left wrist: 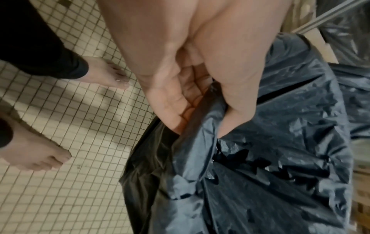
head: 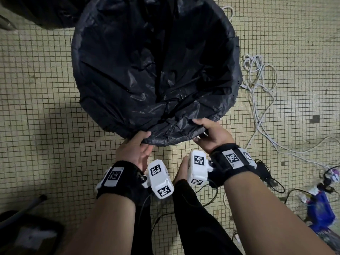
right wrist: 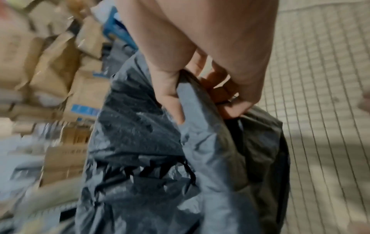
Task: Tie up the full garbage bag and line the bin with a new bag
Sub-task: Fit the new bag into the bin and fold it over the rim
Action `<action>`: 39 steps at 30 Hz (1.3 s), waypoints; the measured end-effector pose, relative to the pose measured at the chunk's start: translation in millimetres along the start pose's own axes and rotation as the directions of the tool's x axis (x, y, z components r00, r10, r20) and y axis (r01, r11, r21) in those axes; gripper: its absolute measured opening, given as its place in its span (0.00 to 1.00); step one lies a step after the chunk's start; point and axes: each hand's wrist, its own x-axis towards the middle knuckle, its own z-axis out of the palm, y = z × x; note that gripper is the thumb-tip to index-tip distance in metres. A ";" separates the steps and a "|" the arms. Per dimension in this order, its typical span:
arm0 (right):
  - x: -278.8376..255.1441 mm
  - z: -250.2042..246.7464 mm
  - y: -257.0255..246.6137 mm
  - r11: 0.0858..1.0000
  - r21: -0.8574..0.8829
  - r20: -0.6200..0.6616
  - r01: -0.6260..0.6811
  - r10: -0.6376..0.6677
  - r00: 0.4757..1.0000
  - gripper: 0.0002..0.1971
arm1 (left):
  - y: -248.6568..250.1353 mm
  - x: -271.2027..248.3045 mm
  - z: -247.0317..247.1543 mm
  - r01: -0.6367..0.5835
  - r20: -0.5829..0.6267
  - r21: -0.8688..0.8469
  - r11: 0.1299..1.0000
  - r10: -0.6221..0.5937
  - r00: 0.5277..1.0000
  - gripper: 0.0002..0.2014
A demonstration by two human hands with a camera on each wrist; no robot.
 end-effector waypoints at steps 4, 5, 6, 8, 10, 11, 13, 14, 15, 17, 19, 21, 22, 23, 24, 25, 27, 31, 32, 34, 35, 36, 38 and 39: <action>-6.4 6.2 6.7 0.999 0.041 0.049 0.029 -0.031 0.998 0.41 | 5.0 0.9 1.2 -0.016 -0.086 -0.085 0.996 0.009 0.996 0.08; -6.8 5.6 10.8 0.996 0.070 0.030 0.049 -0.052 0.998 0.44 | 5.9 0.7 1.5 -0.020 -0.103 -0.141 0.990 0.006 0.995 0.10; -6.9 5.0 14.8 0.992 0.109 0.014 0.065 -0.067 0.998 0.45 | 6.5 1.7 0.6 -0.030 -0.116 -0.190 0.981 0.008 0.993 0.14; -9.7 6.9 23.1 0.977 0.197 0.010 0.078 -0.082 0.997 0.41 | 7.5 3.6 -2.1 -0.055 -0.136 -0.199 0.978 0.028 0.990 0.18; -14.0 11.2 30.9 0.961 0.267 0.021 0.078 -0.086 0.996 0.38 | 8.5 5.4 -5.2 -0.062 -0.163 -0.136 0.989 0.040 0.986 0.19; -16.4 13.0 34.3 0.958 0.278 0.031 0.077 -0.089 0.996 0.38 | 9.5 6.4 -7.7 -0.064 -0.176 -0.109 0.992 0.044 0.983 0.20; -20.7 14.7 40.2 0.962 0.259 0.050 0.080 -0.096 0.994 0.38 | 13.6 4.9 -12.6 -0.060 -0.183 -0.082 0.995 0.044 0.982 0.24; -22.1 14.8 42.5 0.965 0.247 0.058 0.087 -0.104 0.993 0.37 | 15.9 4.4 -14.9 -0.054 -0.168 -0.073 0.996 0.041 0.985 0.25; -23.5 14.1 44.2 0.966 0.242 0.066 0.090 -0.109 0.992 0.35 | 18.6 3.8 -16.7 -0.047 -0.145 -0.069 0.996 0.037 0.989 0.25; -25.6 10.0 46.1 0.971 0.228 0.081 0.068 -0.089 0.993 0.31 | 21.0 3.1 -19.7 -0.060 -0.129 -0.077 0.995 0.050 0.990 0.24; -29.8 2.2 43.9 0.992 0.106 0.062 0.072 -0.079 0.995 0.30 | 21.2 1.3 -17.8 -0.103 -0.139 -0.120 0.987 0.086 0.987 0.23; -32.7 -8.7 38.7 0.993 -0.089 0.033 0.082 -0.080 0.996 0.27 | 19.0 1.1 -14.8 -0.093 -0.119 -0.215 0.972 0.068 0.991 0.25; -34.7 -13.9 35.1 0.984 -0.164 0.024 0.065 -0.062 0.998 0.26 | 18.9 0.5 -11.3 -0.016 -0.073 -0.352 0.936 -0.010 0.997 0.26; -36.6 -18.7 31.1 0.977 -0.209 0.005 0.041 -0.041 0.999 0.26 | 15.8 -0.1 -8.8 0.003 -0.054 -0.389 0.921 -0.026 0.998 0.26; -37.6 -22.3 26.6 0.974 -0.225 -0.030 0.030 -0.038 0.999 0.29 | 9.8 -1.4 -5.2 0.007 -0.054 -0.342 0.940 -0.027 0.998 0.25; -37.7 -24.9 22.1 0.974 -0.223 -0.080 0.048 -0.067 0.995 0.30 | 2.4 -2.7 -2.9 -0.028 -0.078 -0.221 0.975 0.011 0.997 0.23; -34.4 -25.6 13.5 0.965 -0.210 -0.185 0.159 -0.199 0.962 0.29 | -7.4 -7.9 4.1 0.018 -0.066 -0.113 0.993 -0.026 0.998 0.14; -24.8 -11.2 1.2 0.922 -0.195 -0.215 0.334 -0.372 0.903 0.15 | -20.5 -11.3 17.3 -0.002 -0.173 -0.107 0.994 -0.016 0.985 0.10; -20.8 -8.3 -0.3 0.911 -0.216 -0.212 0.351 -0.395 0.894 0.13 | -22.3 -10.3 19.1 -0.037 -0.209 -0.118 0.992 0.011 0.978 0.11; -12.8 -4.3 -2.0 0.898 -0.261 -0.211 0.355 -0.411 0.887 0.09 | -24.6 -7.9 20.6 -0.089 -0.228 -0.111 0.990 0.062 0.972 0.12; -8.4 -3.5 -2.0 0.899 -0.267 -0.215 0.346 -0.406 0.888 0.08 | -25.3 -6.4 20.7 -0.095 -0.212 -0.099 0.990 0.072 0.975 0.12; -4.0 -3.1 -2.2 0.904 -0.266 -0.226 0.335 -0.396 0.890 0.07 | -26.3 -4.6 19.2 -0.082 -0.218 -0.092 0.992 0.060 0.974 0.12; 2.3 -2.1 -2.6 0.917 -0.251 -0.252 0.309 -0.370 0.894 0.07 | -25.1 -1.1 16.5 -0.030 -0.271 -0.082 0.996 0.007 0.963 0.11; 4.5 -1.4 -2.6 0.924 -0.239 -0.261 0.299 -0.358 0.896 0.07 | -23.7 0.0 16.5 -0.008 -0.285 -0.088 0.996 -0.018 0.958 0.10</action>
